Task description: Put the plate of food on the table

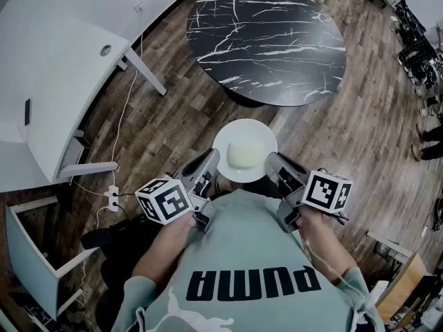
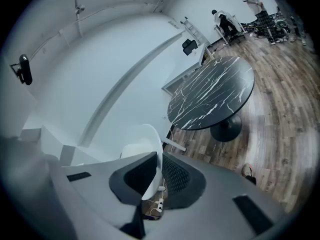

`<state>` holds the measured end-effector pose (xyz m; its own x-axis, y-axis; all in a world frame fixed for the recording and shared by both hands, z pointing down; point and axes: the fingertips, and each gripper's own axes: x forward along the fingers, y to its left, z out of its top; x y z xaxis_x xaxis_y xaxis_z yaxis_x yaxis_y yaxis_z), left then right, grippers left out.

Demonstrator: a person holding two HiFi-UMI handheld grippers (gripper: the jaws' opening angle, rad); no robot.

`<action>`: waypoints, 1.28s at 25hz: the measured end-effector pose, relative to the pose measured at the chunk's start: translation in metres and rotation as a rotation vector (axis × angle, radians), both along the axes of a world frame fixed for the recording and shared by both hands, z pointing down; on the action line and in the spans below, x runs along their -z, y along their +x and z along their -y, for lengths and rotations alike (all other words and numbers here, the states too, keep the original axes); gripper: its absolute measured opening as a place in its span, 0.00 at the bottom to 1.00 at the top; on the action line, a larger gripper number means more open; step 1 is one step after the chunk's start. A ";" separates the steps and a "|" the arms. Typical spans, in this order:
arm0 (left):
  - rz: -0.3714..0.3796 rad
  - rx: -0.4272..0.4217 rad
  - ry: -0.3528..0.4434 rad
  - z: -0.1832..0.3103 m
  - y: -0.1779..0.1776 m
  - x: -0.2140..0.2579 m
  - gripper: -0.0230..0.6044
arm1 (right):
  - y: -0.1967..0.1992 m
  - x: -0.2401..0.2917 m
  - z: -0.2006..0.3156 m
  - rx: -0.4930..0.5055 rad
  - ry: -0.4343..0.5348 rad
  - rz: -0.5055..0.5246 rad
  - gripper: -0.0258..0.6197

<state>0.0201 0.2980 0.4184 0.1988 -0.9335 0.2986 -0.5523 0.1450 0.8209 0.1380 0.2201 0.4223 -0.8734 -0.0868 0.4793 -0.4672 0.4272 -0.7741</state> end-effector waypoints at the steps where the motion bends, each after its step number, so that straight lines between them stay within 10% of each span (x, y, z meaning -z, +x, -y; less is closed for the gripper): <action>1: 0.002 0.003 -0.002 0.004 -0.002 -0.002 0.08 | -0.003 -0.002 0.005 0.003 -0.003 0.002 0.10; 32: 0.070 0.063 -0.117 0.248 -0.037 -0.008 0.08 | -0.043 -0.025 0.255 0.050 -0.100 0.060 0.10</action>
